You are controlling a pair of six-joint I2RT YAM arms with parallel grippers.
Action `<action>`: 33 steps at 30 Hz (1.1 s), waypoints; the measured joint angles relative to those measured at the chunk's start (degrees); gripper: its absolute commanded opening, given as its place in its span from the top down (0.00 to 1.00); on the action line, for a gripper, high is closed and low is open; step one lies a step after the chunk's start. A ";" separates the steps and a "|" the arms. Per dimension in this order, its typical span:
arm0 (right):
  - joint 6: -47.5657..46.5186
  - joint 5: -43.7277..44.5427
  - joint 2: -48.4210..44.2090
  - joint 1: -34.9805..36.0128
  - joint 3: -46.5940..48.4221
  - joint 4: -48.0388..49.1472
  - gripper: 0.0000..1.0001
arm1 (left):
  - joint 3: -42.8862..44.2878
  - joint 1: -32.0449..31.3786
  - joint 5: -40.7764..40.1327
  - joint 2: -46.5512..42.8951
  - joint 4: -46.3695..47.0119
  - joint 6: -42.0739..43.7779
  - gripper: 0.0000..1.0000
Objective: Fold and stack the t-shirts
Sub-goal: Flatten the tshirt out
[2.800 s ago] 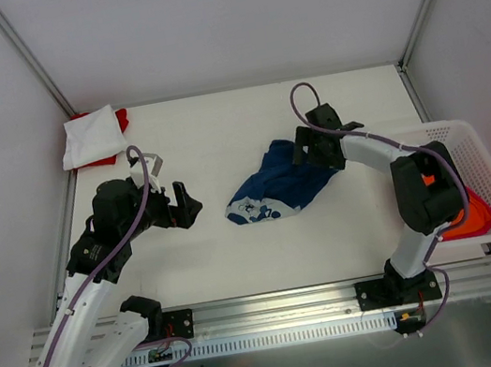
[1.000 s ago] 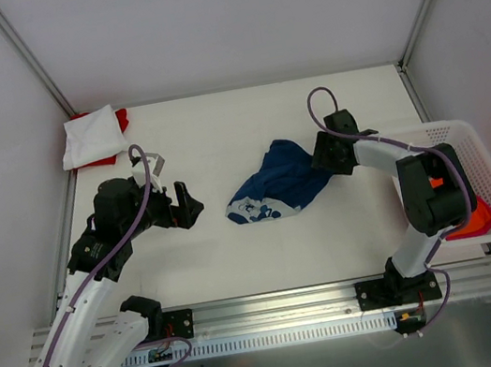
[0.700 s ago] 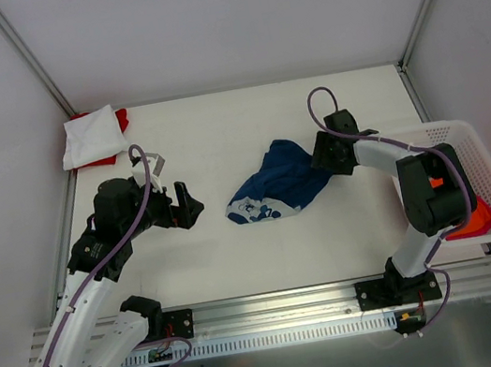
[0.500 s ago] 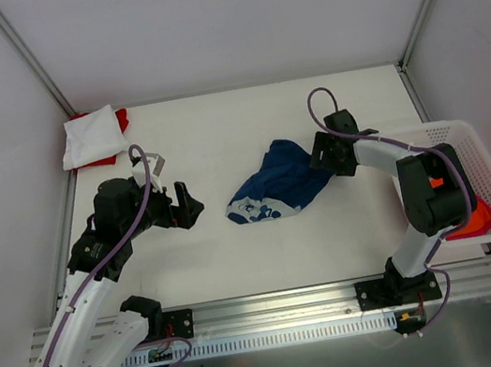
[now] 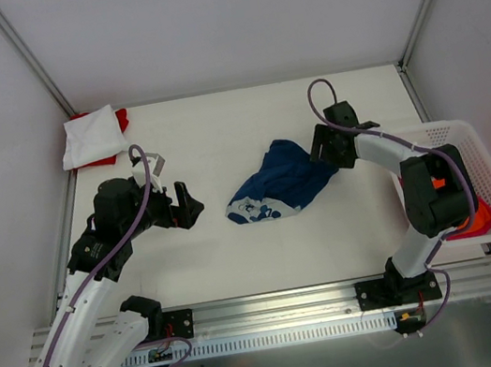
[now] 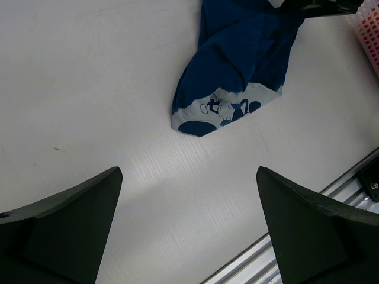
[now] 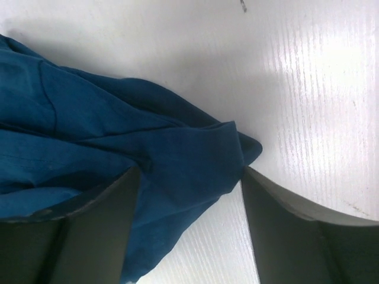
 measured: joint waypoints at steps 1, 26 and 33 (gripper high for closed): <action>-0.11 0.11 0.00 0.00 0.22 0.00 0.35 | 0.00 0.00 0.00 0.00 0.00 0.00 0.01; -1.36 -1.55 -0.31 2.01 4.85 -6.08 1.00 | 0.00 0.00 -0.02 -0.07 0.00 0.02 0.01; -4.57 0.52 -2.14 16.57 34.71 -21.20 1.00 | 0.00 0.00 -0.02 -0.52 0.00 0.02 0.01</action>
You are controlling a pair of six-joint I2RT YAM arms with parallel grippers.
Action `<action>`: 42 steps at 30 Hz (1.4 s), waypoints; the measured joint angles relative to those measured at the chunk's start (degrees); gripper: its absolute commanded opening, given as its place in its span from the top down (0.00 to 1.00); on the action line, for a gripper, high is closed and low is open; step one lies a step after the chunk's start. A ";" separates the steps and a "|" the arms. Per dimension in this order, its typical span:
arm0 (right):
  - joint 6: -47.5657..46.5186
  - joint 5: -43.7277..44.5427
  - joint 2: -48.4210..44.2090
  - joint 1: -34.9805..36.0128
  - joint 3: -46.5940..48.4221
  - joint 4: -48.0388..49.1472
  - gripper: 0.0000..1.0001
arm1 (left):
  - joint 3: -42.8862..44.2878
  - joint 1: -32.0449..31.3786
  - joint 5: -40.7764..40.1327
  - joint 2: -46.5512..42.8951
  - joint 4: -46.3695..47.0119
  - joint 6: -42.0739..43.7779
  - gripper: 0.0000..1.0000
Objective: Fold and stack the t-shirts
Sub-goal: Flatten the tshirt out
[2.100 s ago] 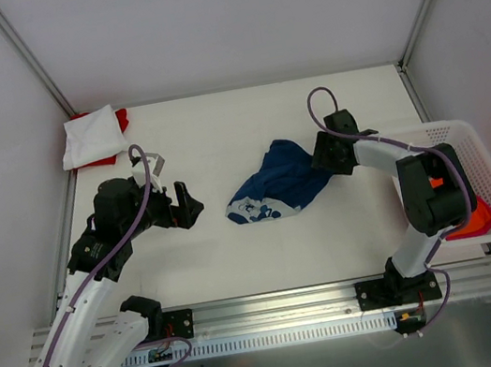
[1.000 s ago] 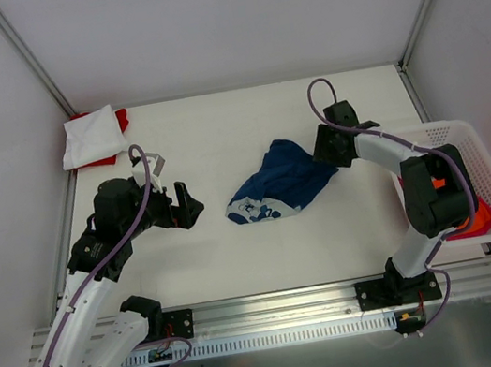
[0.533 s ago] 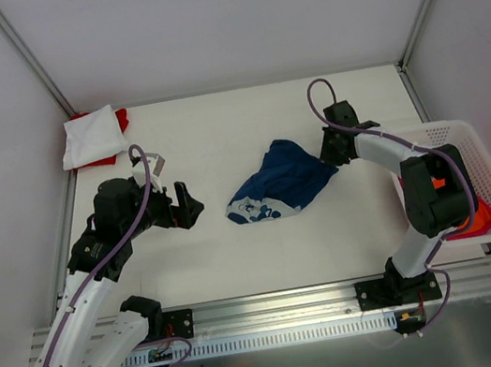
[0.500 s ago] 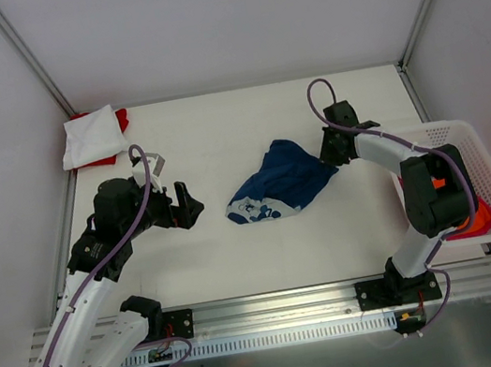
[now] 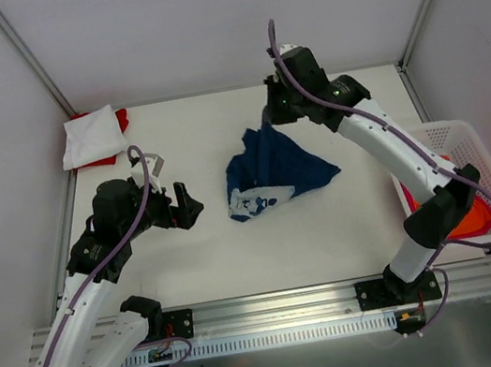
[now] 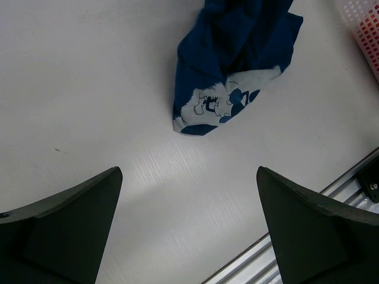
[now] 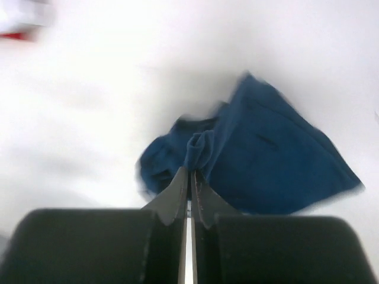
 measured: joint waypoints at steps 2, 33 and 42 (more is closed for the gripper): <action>-1.27 0.85 0.00 5.90 11.61 -4.26 1.00 | 0.00 0.00 0.00 -0.22 0.00 0.00 0.01; -7.19 25.22 -15.47 41.38 25.66 -23.21 1.00 | 0.68 0.00 1.57 5.44 -0.22 0.35 0.01; -5.11 36.35 -30.58 41.38 15.39 -24.50 1.00 | 10.62 -4.15 2.78 18.67 -1.79 -4.50 0.01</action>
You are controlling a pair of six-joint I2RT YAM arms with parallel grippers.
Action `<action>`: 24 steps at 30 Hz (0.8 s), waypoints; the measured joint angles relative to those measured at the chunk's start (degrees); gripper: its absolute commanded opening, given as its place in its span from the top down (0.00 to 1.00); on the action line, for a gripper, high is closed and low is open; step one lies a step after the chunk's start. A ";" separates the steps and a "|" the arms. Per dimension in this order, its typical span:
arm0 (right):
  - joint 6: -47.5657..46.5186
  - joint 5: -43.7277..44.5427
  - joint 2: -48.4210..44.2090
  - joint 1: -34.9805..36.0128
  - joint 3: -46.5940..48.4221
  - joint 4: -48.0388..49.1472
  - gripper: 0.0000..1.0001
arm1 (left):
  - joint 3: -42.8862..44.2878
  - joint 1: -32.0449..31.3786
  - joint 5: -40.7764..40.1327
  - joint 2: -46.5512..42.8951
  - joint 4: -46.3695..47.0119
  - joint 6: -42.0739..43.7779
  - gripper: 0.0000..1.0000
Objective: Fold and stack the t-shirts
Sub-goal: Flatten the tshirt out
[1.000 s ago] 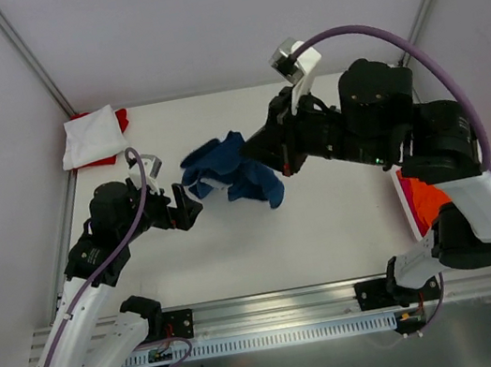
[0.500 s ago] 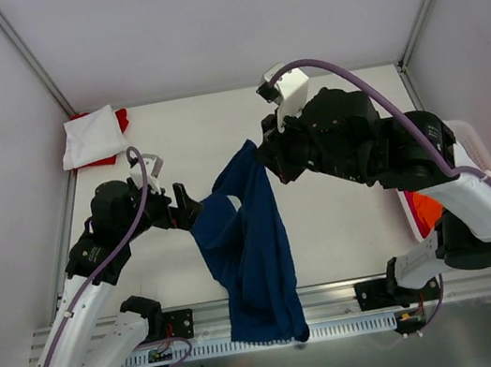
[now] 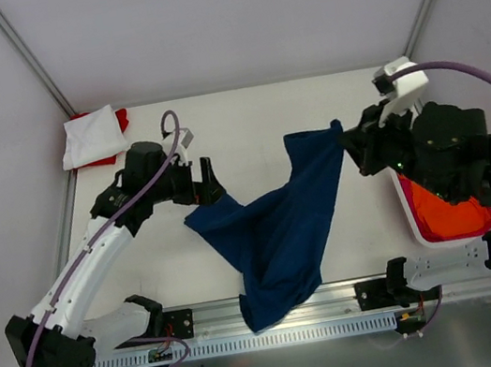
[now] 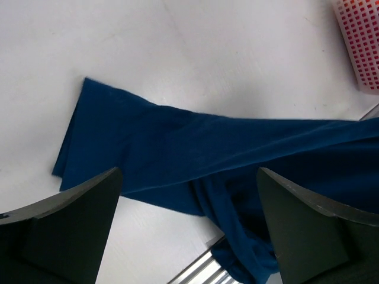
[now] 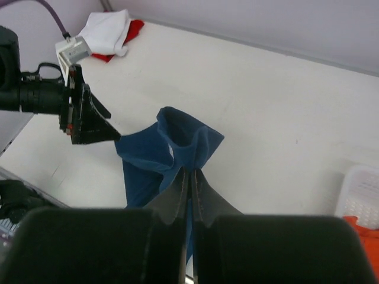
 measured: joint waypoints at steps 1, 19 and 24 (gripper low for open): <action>0.37 1.51 -0.96 0.00 0.00 -0.50 1.00 | 1.70 -2.10 -0.87 2.01 0.24 -0.39 0.01; 3.50 17.07 -5.75 -0.11 -2.36 -8.33 1.00 | 4.83 -20.09 -19.47 21.27 5.44 -3.96 0.01; 3.91 17.94 -7.34 -0.44 -3.85 -8.39 1.00 | -0.81 -20.17 -26.18 25.07 6.19 -8.41 0.01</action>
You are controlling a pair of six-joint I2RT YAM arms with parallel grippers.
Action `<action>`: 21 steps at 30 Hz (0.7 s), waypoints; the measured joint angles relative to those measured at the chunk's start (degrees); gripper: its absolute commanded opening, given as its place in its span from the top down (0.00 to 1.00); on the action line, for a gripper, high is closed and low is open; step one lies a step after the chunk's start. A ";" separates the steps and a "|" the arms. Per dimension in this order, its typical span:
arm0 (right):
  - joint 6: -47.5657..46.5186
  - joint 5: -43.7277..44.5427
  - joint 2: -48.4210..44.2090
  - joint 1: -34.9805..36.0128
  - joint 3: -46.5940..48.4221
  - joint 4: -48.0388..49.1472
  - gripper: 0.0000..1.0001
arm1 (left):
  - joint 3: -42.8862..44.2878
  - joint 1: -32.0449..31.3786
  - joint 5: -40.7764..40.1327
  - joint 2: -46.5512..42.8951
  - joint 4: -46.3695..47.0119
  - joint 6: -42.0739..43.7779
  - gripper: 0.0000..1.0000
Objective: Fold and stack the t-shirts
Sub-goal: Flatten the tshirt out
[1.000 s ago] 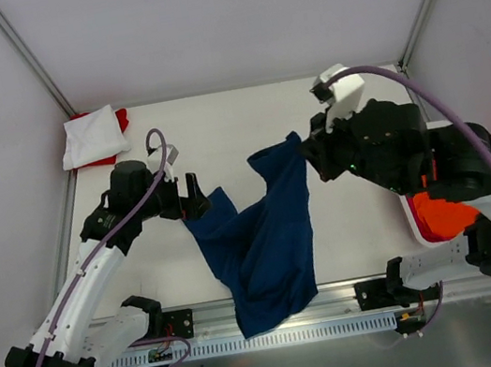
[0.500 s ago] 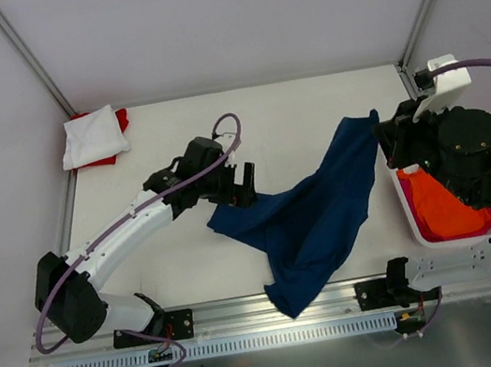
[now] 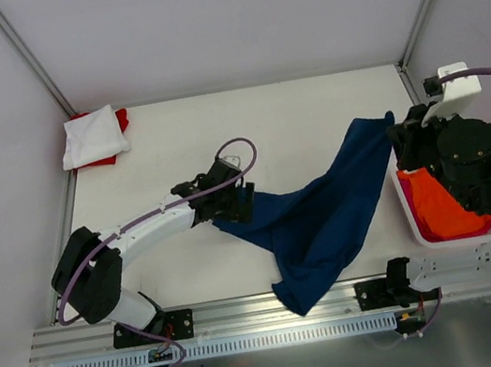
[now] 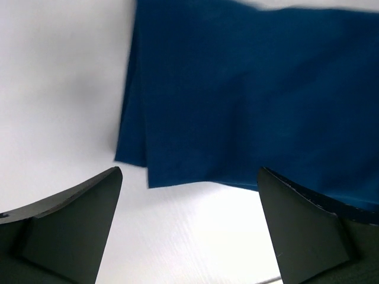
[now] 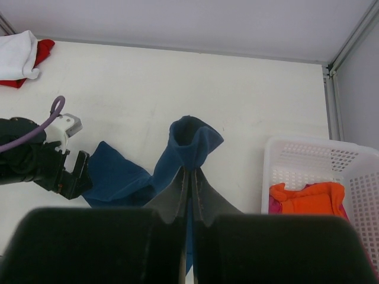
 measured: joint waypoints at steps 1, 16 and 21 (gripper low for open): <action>0.11 0.09 -0.28 -0.02 -0.42 -0.02 1.00 | -1.33 -0.02 -1.36 0.22 -0.04 -1.42 0.01; 1.84 0.22 -1.44 -0.44 -3.69 -0.39 1.00 | -17.57 -2.62 -9.57 -8.04 12.02 -18.78 0.01; 2.25 0.17 -1.33 -0.44 -4.94 -0.42 1.00 | -18.25 -3.02 -8.48 -8.74 16.09 -19.43 0.01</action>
